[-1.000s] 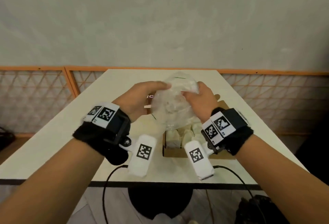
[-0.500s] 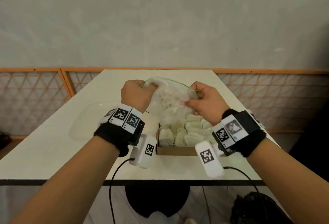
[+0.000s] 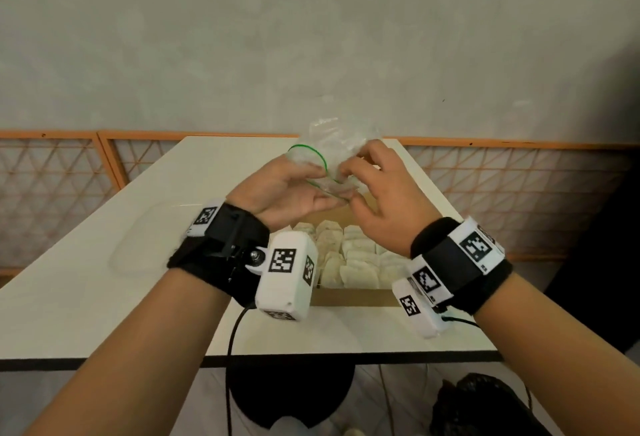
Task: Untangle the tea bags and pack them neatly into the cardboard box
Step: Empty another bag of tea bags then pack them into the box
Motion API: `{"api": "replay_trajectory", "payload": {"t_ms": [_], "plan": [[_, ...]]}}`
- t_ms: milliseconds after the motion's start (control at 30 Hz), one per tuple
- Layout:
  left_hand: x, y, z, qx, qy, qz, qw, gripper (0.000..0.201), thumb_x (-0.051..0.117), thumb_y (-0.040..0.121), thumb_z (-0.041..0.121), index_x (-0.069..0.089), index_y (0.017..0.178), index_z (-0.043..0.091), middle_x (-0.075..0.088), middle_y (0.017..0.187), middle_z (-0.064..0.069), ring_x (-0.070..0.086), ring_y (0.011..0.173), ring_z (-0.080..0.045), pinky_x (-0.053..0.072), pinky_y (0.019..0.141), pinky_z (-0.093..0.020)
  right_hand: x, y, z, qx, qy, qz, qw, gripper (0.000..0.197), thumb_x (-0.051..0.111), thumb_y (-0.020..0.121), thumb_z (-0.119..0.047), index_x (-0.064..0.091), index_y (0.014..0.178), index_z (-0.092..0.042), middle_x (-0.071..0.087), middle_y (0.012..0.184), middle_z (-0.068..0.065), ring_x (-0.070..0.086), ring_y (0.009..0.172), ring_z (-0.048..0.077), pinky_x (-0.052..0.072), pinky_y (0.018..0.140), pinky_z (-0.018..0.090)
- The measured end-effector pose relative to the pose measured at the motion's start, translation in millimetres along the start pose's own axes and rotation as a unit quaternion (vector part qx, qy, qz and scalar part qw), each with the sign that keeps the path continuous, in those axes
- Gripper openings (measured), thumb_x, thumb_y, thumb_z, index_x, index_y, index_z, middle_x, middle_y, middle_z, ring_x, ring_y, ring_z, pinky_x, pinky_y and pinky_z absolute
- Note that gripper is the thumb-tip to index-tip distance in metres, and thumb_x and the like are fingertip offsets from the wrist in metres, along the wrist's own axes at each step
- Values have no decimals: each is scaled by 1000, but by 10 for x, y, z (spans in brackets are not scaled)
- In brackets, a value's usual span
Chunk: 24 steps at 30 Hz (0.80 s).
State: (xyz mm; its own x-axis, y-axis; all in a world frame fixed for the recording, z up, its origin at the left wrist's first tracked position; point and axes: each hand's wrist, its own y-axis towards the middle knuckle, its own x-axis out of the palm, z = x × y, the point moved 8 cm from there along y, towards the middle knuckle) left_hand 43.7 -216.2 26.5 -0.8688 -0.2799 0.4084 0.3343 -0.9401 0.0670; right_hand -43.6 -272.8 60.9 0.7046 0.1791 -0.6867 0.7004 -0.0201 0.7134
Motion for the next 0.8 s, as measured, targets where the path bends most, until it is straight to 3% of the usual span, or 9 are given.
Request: {"api": "replay_trajectory", "payload": {"t_ms": [133,233,300,400,467,533,633,700,800], "plan": [[69,-91,78,57,-66,-82,993,84,80,67,13,38,139,6,47,134,-25,54,114,-38,47,97,-51,-17,9,-77,-59,-24,-25,998,27,53,76,-7,65,100,-9,53,96,5,43,91,20,26,80,17],[-128,22,106,73,-51,72,993,61,63,79,4,45,137,9,58,124,-18,63,100,-31,55,79,-42,27,-55,-70,-78,22,-59,995,32,51,80,-20,68,106,-11,61,105,6,44,105,18,32,95,23],[-247,45,156,102,-8,172,980,47,51,86,-6,49,133,-1,61,112,-17,62,88,-27,54,65,-32,-191,-42,-19,-27,78,27,996,23,59,83,-29,71,94,-12,57,101,0,47,103,15,39,93,28],[-235,1,245,154,59,234,958,22,53,86,-10,69,86,5,66,86,-12,62,73,-22,53,53,-25,-549,-17,74,52,109,187,975,45,73,72,-44,60,104,-15,39,112,3,41,109,11,37,97,20],[-74,-13,281,172,104,232,952,37,55,85,-12,67,62,15,65,76,-6,63,73,-21,53,60,-27,-462,93,22,56,112,139,982,75,78,64,-49,46,127,-24,27,134,9,29,130,16,26,107,13],[130,21,278,169,115,187,961,27,53,87,-9,64,73,11,66,76,-6,64,73,-20,54,65,-27,-267,196,-79,36,118,59,991,81,79,65,-37,38,135,-32,16,147,11,17,139,13,16,107,5],[364,0,251,131,110,73,983,18,46,91,3,57,105,4,64,96,-13,61,90,-23,49,81,-33,-284,275,-124,20,155,42,987,58,70,73,-13,50,126,-25,34,134,5,38,118,-6,29,93,-1],[386,-104,180,86,170,1,982,33,53,85,18,53,117,14,58,118,-8,55,111,-21,41,95,-39,-451,230,-20,35,148,63,986,53,62,75,-9,51,125,-23,47,122,-3,46,107,-8,33,90,2],[272,-442,147,105,342,29,933,55,68,73,44,52,126,44,55,133,17,53,123,-4,43,100,-33,-755,-105,355,131,180,110,969,51,55,76,-6,50,124,-24,55,119,-13,52,114,4,39,100,19]]}}
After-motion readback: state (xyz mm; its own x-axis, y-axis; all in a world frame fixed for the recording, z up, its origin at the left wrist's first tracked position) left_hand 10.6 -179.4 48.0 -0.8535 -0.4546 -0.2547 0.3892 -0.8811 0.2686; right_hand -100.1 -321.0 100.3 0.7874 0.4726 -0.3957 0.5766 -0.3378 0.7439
